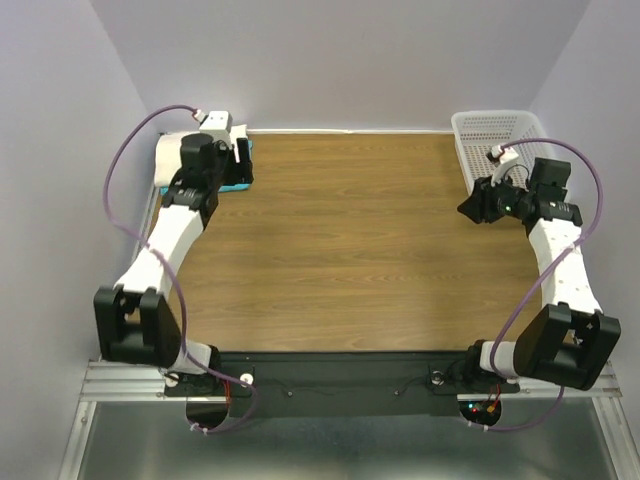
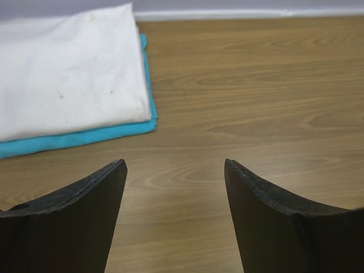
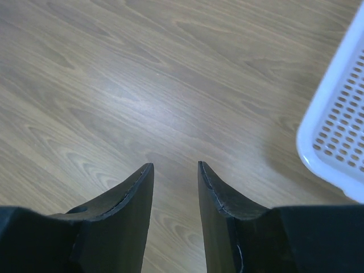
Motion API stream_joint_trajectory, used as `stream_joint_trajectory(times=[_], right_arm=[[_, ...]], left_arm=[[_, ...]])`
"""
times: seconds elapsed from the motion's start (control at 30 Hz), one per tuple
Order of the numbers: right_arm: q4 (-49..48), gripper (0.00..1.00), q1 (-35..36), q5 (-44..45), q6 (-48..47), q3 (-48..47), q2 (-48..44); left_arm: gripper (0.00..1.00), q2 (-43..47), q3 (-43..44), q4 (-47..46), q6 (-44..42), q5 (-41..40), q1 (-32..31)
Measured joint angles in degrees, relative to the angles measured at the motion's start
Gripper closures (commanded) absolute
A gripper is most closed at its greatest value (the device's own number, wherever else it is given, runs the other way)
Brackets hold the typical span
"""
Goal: Fold and stack the t-shirts
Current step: Neatly place the folded tshirt to the corner
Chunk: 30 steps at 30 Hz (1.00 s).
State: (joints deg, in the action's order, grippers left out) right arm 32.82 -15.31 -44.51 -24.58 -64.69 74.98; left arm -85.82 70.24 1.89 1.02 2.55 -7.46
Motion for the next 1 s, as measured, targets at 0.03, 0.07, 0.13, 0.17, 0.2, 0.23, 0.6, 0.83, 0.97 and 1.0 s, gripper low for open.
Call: stream_joint_trajectory(times=[0.03, 0.07, 0.13, 0.17, 0.2, 0.23, 0.6, 0.83, 0.97, 1.0], right_arm=[[0.1, 0.57, -0.1, 1.2, 0.3, 0.0, -0.5], [0.2, 0.57, -0.2, 2.6, 0.8, 0.0, -1.4], [0.2, 0.56, -0.4, 4.6, 1.6, 0.0, -2.7], [0.2, 0.52, -0.4, 5.9, 2.1, 0.0, -3.8], [0.2, 0.51, -0.4, 6.6, 2.4, 0.0, -4.5], [0.1, 0.49, -0.4, 7.7, 2.9, 0.2, -5.9], [-0.9, 0.07, -0.4, 11.1, 9.0, 4.9, -17.3], [-4.0, 0.0, -0.4, 14.1, 15.2, 6.1, -19.4], [-6.4, 0.0, -0.4, 21.1, 20.9, 7.9, -21.0], [-6.7, 0.0, -0.4, 22.0, 21.6, 8.1, -21.1]], left_arm=[[0.06, 3.2, -1.8, -0.7, 0.5, 1.1, 0.0], [0.05, 7.7, -4.6, -3.0, 1.2, 3.2, 0.1], [0.04, 14.6, -9.4, -6.0, 3.0, 6.5, 1.5], [0.01, 19.0, -12.3, -7.2, 4.4, 8.5, 3.1], [0.01, 21.5, -14.2, -7.8, 5.5, 9.6, 4.3], [0.01, 24.9, -16.4, -8.9, 7.0, 10.7, 6.3], [0.01, 38.8, -22.7, -7.2, 9.2, 14.4, 10.8], [0.01, 44.4, -24.5, -3.8, 8.0, 15.3, 10.8], [0.01, 44.7, -24.7, -1.9, 7.1, 15.2, 10.8], [0.01, 44.7, -24.8, -1.4, 6.9, 15.2, 10.8]])
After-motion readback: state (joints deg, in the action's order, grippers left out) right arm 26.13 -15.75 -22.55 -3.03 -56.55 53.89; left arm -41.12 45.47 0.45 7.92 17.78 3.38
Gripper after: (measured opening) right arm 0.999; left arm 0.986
